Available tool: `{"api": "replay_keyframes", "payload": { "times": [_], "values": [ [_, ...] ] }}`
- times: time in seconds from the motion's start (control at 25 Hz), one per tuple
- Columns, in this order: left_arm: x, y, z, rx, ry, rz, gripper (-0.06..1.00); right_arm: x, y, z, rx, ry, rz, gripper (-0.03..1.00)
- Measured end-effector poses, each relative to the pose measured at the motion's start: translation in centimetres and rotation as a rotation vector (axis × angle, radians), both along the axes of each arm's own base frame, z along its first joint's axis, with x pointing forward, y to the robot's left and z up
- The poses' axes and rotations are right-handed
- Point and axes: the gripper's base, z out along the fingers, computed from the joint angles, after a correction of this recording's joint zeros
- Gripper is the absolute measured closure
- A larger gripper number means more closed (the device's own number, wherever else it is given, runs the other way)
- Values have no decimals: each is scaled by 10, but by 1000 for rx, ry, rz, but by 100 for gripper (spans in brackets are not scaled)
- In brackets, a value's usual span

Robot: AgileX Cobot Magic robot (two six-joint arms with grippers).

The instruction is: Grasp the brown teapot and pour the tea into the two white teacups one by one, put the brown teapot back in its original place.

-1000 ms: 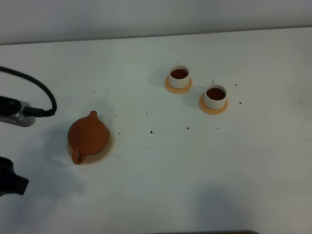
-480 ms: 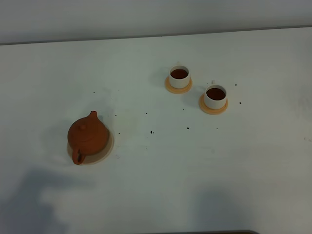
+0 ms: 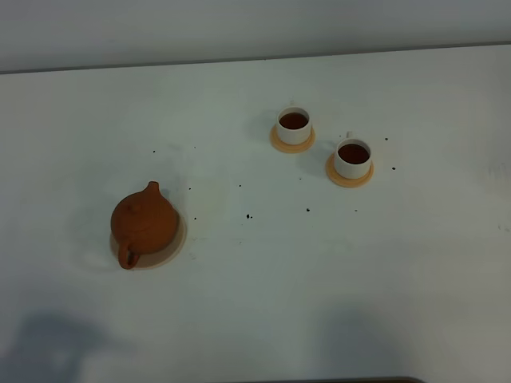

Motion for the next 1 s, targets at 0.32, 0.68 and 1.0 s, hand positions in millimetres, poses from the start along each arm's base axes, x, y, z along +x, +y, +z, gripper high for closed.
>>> {"api": "replay_keyframes", "payload": {
  "times": [0.32,0.68,1.0],
  "values": [
    [9,-4,-24,-9,13,-3,51,0,0,0,0,0,0,73],
    [10,-3,-24,2,4,-1,51,0,0,0,0,0,0,73],
    [10,-3,-24,2,4,6,51,0,0,0,0,0,0,73]
  ]
}}
